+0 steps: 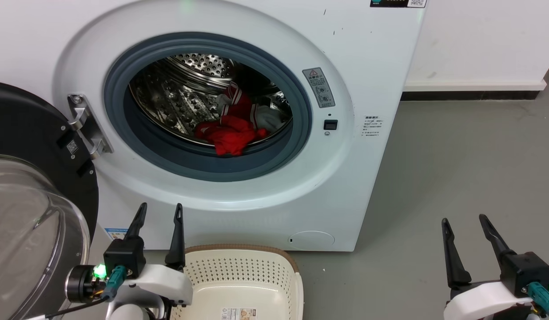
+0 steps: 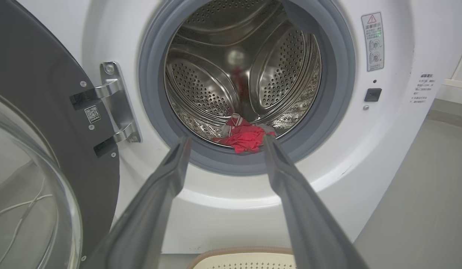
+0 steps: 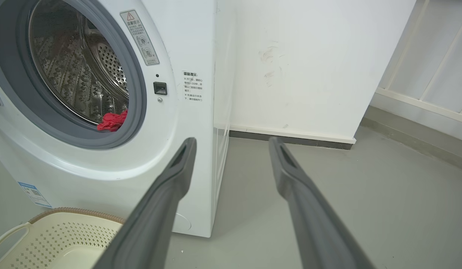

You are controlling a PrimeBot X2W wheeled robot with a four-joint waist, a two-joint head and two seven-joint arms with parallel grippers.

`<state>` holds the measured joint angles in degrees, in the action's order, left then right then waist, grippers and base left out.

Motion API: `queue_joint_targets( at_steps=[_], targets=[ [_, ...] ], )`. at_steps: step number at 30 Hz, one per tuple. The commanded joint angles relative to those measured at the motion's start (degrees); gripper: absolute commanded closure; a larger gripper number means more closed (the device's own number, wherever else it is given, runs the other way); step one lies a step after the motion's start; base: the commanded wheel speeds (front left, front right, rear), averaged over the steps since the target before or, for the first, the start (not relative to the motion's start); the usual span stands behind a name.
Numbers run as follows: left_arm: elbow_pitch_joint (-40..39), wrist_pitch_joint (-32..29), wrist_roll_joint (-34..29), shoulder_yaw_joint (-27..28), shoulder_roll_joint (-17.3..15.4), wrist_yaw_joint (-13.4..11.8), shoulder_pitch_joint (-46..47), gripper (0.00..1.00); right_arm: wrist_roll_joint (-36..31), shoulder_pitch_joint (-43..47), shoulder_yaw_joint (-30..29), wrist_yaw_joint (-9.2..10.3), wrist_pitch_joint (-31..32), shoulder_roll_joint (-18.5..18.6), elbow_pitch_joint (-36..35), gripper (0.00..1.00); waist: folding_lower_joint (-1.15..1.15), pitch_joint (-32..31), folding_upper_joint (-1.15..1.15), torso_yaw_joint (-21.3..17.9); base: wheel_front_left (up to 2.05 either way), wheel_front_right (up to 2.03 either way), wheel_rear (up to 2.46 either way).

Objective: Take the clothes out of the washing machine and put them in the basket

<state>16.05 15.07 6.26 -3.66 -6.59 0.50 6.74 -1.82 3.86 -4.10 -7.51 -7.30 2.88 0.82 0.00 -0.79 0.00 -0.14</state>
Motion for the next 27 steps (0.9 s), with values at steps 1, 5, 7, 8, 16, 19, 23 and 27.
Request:
queue_joint_targets(
  at_steps=[1,5,7,8,16,19,23,27],
  targets=[
    [0.24,0.15,0.05,0.10,-0.21,-0.25,0.82,0.00,0.10,-0.79,0.23,0.04,-0.18,-0.01,-0.32,0.00,0.00,0.16,0.00,-0.26,0.00,0.00,0.00],
    [1.41,-0.42,0.23,0.50,-0.78,-0.75,2.98,0.00,0.52,-1.39,0.95,0.04,-0.01,-0.01,-1.46,0.00,0.00,1.14,0.00,-1.69,0.00,0.00,0.00],
    [1.94,-1.10,0.43,0.74,-1.27,-0.73,4.99,0.00,0.60,-2.19,1.50,0.03,0.06,-0.02,-2.32,0.00,0.00,2.60,0.00,-2.85,0.00,0.00,0.00],
    [2.31,-1.38,0.38,0.64,-1.38,-0.66,6.20,0.00,0.73,-2.36,1.54,0.04,-0.02,-0.01,-2.63,0.00,0.00,3.30,0.00,-3.44,0.00,0.00,0.00],
    [7.20,-6.98,0.64,1.51,-5.01,0.02,18.92,0.00,1.78,-5.95,3.20,0.04,-0.64,-0.01,-3.18,0.00,0.00,11.77,0.00,-10.86,0.00,0.00,0.00],
    [9.01,-9.04,0.42,1.88,-7.02,0.40,23.83,0.00,2.45,-7.41,3.33,0.04,-1.44,-0.03,-2.47,0.00,0.00,15.25,0.00,-13.25,0.00,0.00,0.00],
    [11.42,-11.05,0.39,1.99,-8.80,0.99,28.36,0.00,3.41,-8.86,3.64,0.04,-2.48,-0.03,-1.04,0.00,0.00,18.08,0.00,-15.20,0.00,0.00,0.00],
    [15.09,-14.84,0.27,1.98,-11.73,2.20,34.51,0.00,5.16,-10.85,4.72,0.04,-4.02,-0.03,0.89,0.00,0.00,21.74,0.00,-17.65,0.00,0.00,0.00]
  ],
)
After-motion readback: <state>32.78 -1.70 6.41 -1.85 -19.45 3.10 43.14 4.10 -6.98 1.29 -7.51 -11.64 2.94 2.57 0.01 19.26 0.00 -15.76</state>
